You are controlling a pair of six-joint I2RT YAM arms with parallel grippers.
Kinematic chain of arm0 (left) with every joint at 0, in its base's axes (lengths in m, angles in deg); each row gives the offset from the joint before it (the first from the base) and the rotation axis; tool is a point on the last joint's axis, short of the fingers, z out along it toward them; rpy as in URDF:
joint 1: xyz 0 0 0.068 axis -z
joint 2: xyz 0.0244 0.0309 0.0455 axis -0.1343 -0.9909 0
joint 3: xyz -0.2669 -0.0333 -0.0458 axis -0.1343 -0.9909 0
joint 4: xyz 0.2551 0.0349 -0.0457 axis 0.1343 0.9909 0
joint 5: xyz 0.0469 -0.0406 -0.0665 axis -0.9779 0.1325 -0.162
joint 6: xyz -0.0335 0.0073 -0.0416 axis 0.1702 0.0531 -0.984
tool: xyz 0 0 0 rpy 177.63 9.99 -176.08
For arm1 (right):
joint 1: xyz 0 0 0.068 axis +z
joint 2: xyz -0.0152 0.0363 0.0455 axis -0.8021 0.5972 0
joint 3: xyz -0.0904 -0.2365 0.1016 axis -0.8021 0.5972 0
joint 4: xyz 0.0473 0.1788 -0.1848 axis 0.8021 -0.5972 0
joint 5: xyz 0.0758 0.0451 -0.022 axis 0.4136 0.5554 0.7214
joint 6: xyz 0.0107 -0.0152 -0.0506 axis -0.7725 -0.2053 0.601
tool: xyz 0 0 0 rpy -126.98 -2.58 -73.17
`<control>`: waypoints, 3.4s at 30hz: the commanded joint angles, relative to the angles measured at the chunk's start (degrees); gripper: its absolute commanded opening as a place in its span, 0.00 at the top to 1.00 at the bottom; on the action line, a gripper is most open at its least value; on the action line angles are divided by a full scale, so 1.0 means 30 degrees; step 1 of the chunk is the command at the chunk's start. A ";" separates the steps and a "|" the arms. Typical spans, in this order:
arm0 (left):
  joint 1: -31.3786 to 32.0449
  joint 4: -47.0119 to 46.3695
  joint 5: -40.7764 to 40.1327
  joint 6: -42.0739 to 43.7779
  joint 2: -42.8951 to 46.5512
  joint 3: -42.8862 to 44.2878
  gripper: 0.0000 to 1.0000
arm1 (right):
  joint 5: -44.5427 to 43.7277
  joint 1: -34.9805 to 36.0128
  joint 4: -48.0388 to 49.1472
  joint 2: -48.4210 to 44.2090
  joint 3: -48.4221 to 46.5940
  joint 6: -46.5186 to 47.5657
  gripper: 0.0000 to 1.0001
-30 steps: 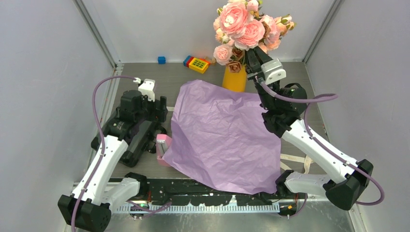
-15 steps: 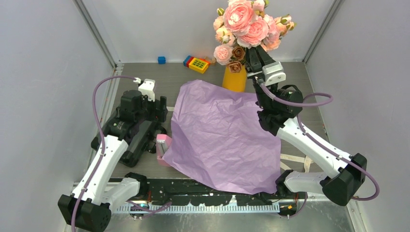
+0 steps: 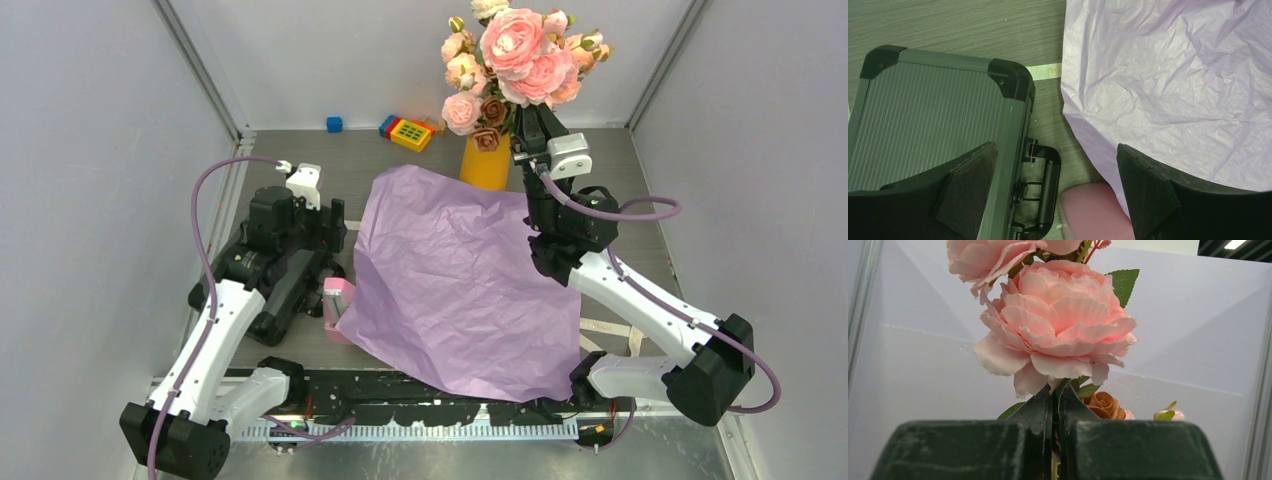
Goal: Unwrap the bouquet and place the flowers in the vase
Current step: Insert the fake flower into the vase, then reset both arms
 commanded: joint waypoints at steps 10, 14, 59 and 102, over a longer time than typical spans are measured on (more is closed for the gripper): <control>-0.0088 -0.0558 -0.0181 0.0194 0.0333 0.0108 0.08 | -0.2742 0.0112 0.1142 -0.0446 0.1798 -0.0932 1.00; -0.0088 -0.0558 -0.0071 0.0165 0.0365 0.0122 0.08 | -0.3174 0.0104 0.1066 -0.0456 0.2308 -0.1461 1.00; -0.0088 -0.0642 0.0346 -0.0011 0.0661 0.0093 0.08 | -0.5167 -0.1646 -0.4188 -0.0433 0.3923 -0.5325 1.00; -0.0597 -0.0587 -0.0203 -0.0878 0.0186 0.0208 0.03 | -0.7499 -0.1669 -0.9445 -0.5867 0.8281 -0.7847 0.28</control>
